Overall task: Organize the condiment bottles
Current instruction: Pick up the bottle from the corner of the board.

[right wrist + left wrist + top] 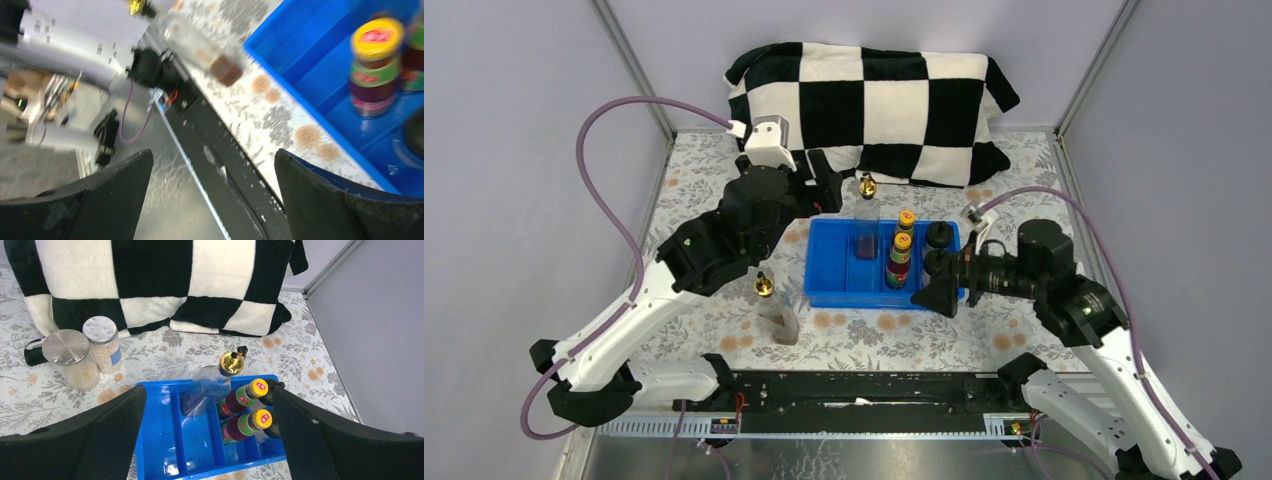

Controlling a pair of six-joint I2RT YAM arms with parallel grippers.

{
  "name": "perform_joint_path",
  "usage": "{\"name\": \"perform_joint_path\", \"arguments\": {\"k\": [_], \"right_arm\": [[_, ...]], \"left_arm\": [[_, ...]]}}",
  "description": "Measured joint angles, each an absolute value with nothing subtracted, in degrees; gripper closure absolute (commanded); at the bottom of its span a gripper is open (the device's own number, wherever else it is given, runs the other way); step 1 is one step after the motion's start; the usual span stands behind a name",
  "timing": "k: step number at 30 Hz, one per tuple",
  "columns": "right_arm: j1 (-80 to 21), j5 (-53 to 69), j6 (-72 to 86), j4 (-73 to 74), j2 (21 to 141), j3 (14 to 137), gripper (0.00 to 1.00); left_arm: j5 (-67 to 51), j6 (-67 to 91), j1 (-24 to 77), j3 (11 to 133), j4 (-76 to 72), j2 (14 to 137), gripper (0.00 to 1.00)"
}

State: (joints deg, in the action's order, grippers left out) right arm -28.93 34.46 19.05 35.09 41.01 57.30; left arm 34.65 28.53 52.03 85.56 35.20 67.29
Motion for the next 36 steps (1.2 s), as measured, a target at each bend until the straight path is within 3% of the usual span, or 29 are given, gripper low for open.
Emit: {"name": "perform_joint_path", "arguments": {"k": [5, 13, 23, 28, 36], "right_arm": [[-32.42, 40.25, 17.78, 31.29, 38.85, 50.65, 0.00], [-39.18, 38.70, 19.49, 21.52, 39.18, 48.82, 0.00], [-62.63, 12.73, 11.14, 20.64, 52.47, 57.25, 0.00], [-73.63, -3.90, 6.76, 11.73, 55.70, 49.15, 0.00], [-75.59, -13.19, 2.81, -10.00, 55.70, 34.22, 0.01]], "left_arm": [[33.45, 27.92, 51.70, 88.25, 37.80, 66.52, 0.01], [32.16, 27.24, 51.68, 89.54, 40.82, 65.82, 0.01], [32.16, 26.89, 51.68, 89.52, 41.25, 62.61, 0.01], [32.82, 26.20, 51.68, 89.52, 41.32, 60.88, 0.01], [34.00, 25.98, 51.64, 88.90, 41.41, 57.34, 0.01]]}}
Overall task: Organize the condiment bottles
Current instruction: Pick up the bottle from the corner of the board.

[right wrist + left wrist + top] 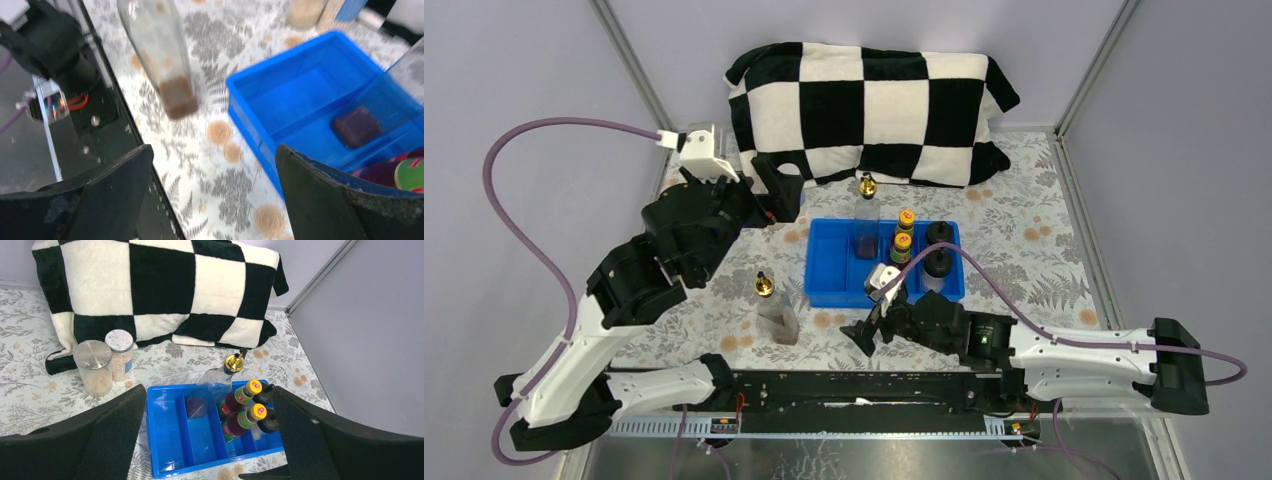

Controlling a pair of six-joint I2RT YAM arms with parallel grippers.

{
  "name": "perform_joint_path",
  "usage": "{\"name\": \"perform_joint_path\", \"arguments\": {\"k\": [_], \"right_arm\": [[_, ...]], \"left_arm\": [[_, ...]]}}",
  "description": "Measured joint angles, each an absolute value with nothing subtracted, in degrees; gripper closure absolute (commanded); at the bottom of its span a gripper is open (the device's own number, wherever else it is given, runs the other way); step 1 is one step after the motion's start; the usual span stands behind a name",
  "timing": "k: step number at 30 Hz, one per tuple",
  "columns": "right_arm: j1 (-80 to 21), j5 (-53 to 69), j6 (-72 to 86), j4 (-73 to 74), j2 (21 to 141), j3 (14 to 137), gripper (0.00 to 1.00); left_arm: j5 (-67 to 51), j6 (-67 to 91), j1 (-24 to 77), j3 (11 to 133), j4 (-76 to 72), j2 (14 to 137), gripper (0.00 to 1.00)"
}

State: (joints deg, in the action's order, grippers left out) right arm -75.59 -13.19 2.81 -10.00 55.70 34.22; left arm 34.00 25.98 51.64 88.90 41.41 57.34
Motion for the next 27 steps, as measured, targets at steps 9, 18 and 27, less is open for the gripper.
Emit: {"name": "perform_joint_path", "arguments": {"k": [9, 18, 27], "right_arm": [[-75.64, -12.21, 1.48, -31.77, 66.00, 34.24, 0.01], [-75.70, -0.86, 2.85, -38.81, 76.84, 40.58, 0.01], [-75.70, 2.81, 2.44, -42.81, 84.25, 46.19, 0.02]], "left_arm": [[34.02, 25.89, 51.64, 87.37, 41.54, 56.99, 0.01], [34.57, 25.12, 51.64, 85.78, 42.17, 55.99, 0.01], [39.31, 25.19, 51.64, 83.85, 42.17, 49.08, 0.01]]}}
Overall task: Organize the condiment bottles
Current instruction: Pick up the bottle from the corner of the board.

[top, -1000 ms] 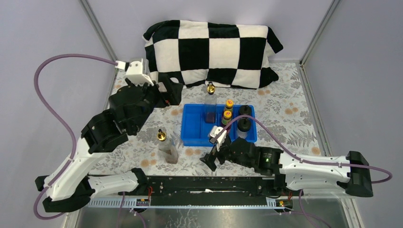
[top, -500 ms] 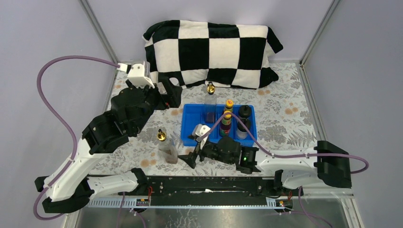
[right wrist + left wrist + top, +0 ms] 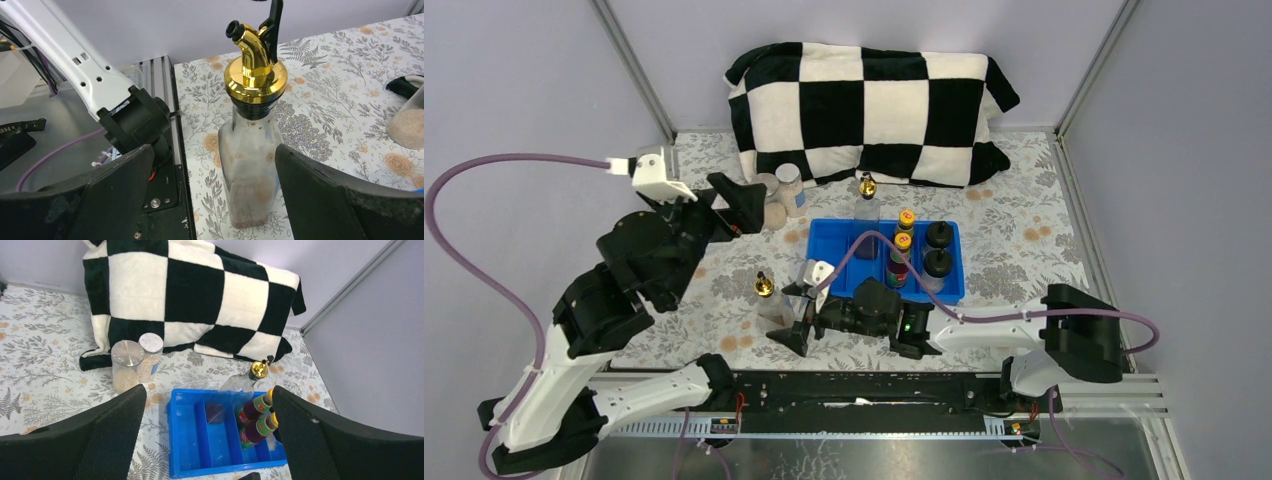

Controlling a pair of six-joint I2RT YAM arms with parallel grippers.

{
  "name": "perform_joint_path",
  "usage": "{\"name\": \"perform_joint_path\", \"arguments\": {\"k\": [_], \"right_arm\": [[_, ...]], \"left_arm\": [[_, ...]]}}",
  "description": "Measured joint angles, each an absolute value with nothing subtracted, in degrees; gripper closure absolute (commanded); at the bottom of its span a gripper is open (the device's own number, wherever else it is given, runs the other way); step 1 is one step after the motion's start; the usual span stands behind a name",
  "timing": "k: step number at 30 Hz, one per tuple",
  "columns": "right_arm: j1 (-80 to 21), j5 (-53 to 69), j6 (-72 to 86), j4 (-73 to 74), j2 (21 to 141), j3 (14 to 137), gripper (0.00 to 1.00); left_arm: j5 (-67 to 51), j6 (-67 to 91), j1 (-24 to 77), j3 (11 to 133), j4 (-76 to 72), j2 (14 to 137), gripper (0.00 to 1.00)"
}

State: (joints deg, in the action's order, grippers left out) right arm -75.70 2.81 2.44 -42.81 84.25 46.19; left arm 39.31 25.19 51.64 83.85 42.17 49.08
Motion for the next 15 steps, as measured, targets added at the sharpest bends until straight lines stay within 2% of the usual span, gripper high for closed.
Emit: {"name": "perform_joint_path", "arguments": {"k": [15], "right_arm": [[-75.70, 1.04, -3.16, -45.52, 93.76, 51.33, 0.04]], "left_arm": [[40.80, 25.10, 51.64, 83.22, 42.70, 48.12, 0.01]]}}
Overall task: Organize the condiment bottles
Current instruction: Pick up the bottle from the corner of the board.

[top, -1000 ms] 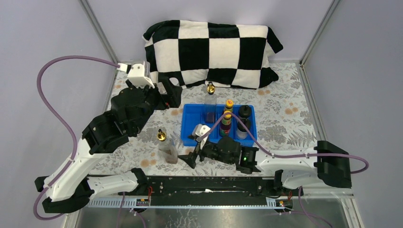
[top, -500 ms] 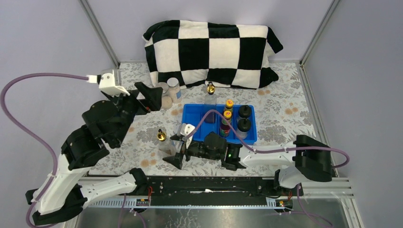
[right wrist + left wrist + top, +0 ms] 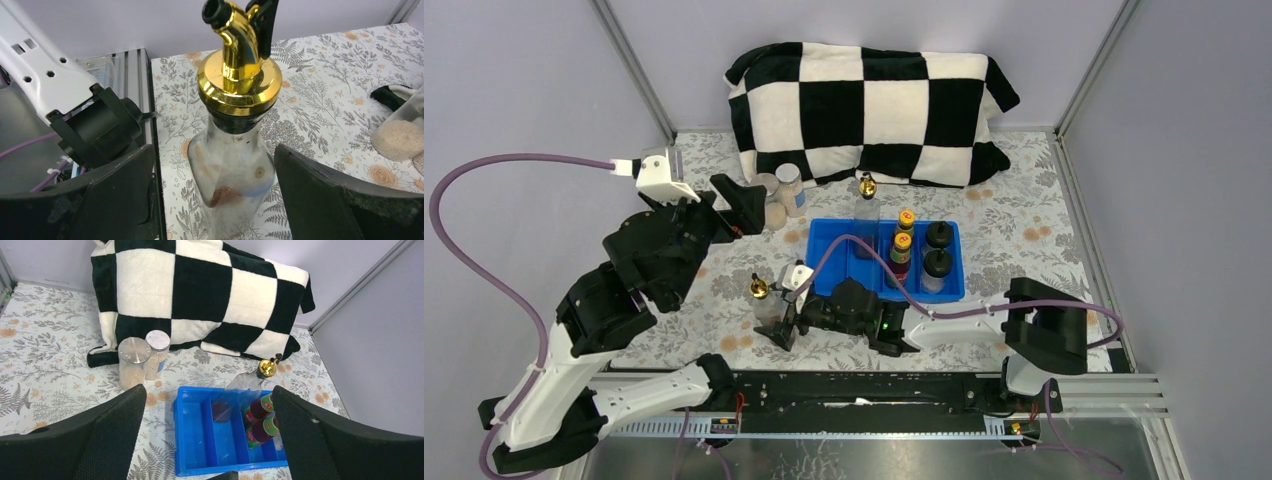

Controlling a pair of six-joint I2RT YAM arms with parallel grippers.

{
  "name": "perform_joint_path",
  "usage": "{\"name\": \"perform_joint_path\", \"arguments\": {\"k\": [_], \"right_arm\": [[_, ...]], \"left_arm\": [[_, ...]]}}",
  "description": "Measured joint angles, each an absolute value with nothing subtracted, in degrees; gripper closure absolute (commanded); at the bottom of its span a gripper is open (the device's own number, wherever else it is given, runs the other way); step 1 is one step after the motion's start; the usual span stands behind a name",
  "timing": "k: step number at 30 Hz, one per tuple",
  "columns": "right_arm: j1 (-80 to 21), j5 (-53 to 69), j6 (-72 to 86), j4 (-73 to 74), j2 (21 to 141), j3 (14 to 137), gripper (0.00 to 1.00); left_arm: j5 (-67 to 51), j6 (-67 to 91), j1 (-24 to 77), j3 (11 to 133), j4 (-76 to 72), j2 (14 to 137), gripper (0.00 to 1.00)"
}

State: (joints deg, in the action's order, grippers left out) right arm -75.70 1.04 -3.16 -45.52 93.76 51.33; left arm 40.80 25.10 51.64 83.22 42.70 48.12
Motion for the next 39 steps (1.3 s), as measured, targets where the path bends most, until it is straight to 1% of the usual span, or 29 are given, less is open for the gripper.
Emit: {"name": "perform_joint_path", "arguments": {"k": [6, 11, 18, 20, 24, 30, 39], "right_arm": [[-75.64, -0.60, -3.81, -48.05, 96.68, 51.79, 0.04], [-74.91, -2.11, -3.84, -51.48, 97.47, 51.70, 0.10], [-71.64, -2.26, -2.48, -55.70, 98.35, 50.89, 0.12], [-70.70, -1.89, -1.96, -56.36, 98.96, 50.89, 0.14], [-69.69, -0.97, -1.15, -56.58, 100.27, 50.89, 0.15], [-69.60, 1.45, -0.73, -56.51, 101.93, 50.89, 0.15], [-69.65, 4.19, 1.30, -57.45, 103.79, 51.07, 0.18]], "left_arm": [[41.47, 24.67, 51.64, 82.46, 42.76, 47.92, 0.01], [41.85, 24.40, 51.64, 82.19, 42.74, 47.90, 0.01], [42.41, 23.83, 51.64, 81.80, 42.74, 48.10, 0.01], [42.50, 23.77, 51.64, 81.80, 42.72, 48.18, 0.01], [42.68, 23.70, 51.64, 81.54, 42.65, 48.42, 0.01], [42.72, 23.70, 51.64, 80.86, 42.52, 48.93, 0.01], [43.94, 23.77, 51.64, 80.05, 42.37, 48.21, 0.01]]}}
